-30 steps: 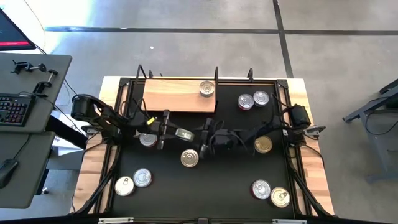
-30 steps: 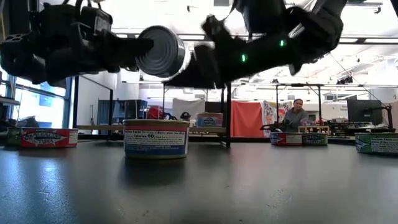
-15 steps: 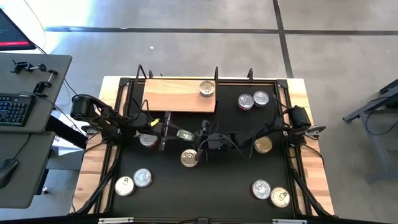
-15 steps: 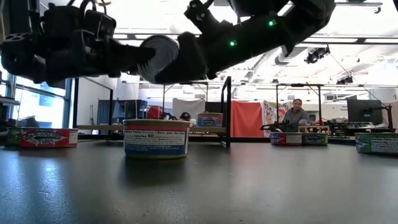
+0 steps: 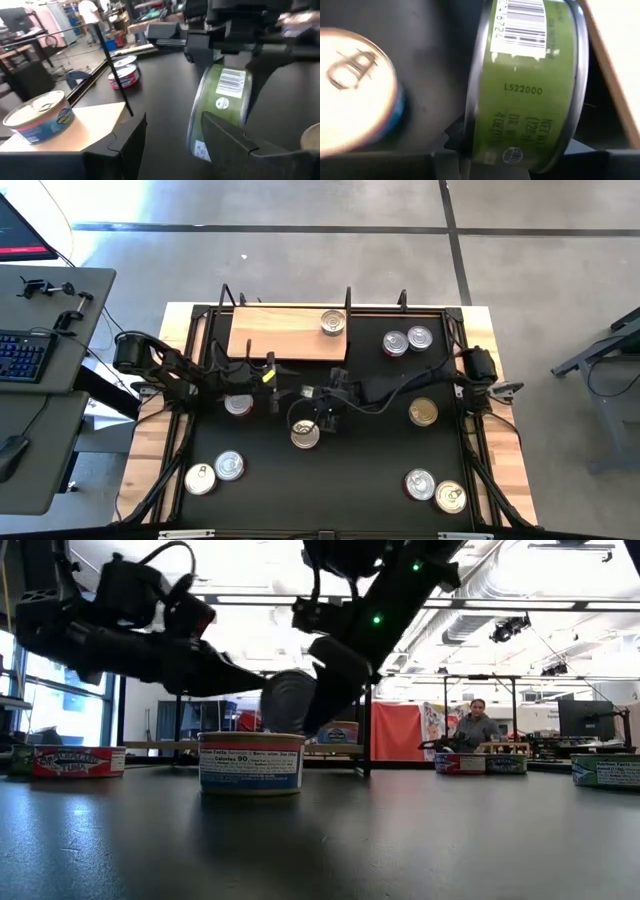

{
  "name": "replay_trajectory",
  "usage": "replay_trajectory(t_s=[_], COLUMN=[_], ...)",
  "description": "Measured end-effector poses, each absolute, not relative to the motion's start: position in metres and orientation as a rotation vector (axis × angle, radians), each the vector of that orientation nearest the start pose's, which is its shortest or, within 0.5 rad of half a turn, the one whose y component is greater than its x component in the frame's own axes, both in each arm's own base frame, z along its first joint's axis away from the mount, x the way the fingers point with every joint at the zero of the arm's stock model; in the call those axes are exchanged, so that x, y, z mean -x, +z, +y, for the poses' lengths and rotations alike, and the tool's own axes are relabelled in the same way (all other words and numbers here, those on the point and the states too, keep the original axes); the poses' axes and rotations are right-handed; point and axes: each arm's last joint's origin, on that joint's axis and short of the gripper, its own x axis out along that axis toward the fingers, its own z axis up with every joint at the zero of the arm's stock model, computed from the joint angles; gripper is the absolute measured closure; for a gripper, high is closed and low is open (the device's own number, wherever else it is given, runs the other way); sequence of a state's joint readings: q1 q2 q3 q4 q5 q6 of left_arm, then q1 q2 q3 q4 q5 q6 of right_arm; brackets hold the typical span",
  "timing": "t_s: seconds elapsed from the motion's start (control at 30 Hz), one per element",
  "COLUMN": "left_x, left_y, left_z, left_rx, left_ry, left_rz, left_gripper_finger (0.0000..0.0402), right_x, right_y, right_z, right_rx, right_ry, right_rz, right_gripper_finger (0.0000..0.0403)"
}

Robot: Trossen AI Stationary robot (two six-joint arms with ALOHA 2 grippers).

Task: Stack canned seafood by type on shelf
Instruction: Put the green tuna can on the shelf

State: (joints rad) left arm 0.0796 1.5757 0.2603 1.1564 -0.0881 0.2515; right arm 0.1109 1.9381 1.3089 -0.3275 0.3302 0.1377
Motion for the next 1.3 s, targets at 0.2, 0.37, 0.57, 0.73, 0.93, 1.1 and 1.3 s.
replay_trajectory(t_s=[0.2,0.37,0.57,0.73,0.93,1.1,1.3], left_x=[-0.258,-0.271,-0.278,-0.282,-0.279,-0.285,-0.292], left_y=[0.137,0.139,0.147,0.152,0.156,0.162,0.164], left_z=[0.02,0.02,0.02,0.02,0.022,0.02,0.016], left_rx=[-0.328,-0.317,-0.336,-0.368,-0.391,-0.376,-0.377], left_ry=[0.124,0.061,0.043,0.01,0.022,-0.032,-0.126], left_rz=[0.269,0.358,0.447,0.551,0.696,0.597,0.496], left_gripper_finger=[0.0206,0.0194,0.0188,0.0187,0.0187,0.0187,0.0187], right_x=[-0.397,-0.392,-0.388,-0.386,-0.383,-0.389,-0.395], right_y=[0.166,0.158,0.15,0.147,0.147,0.151,0.155], right_z=[0.025,0.024,0.023,0.023,0.022,0.023,0.024], right_rx=[0.048,0.047,0.011,0.015,0.02,0.035,0.054], right_ry=[-0.246,-0.23,-0.252,-0.26,-0.268,-0.237,-0.194], right_rz=[0.945,0.974,0.972,0.976,1.007,0.944,0.871], right_gripper_finger=[0.0283,0.0283,0.0283,0.0283,0.0283,0.0283,0.0283])
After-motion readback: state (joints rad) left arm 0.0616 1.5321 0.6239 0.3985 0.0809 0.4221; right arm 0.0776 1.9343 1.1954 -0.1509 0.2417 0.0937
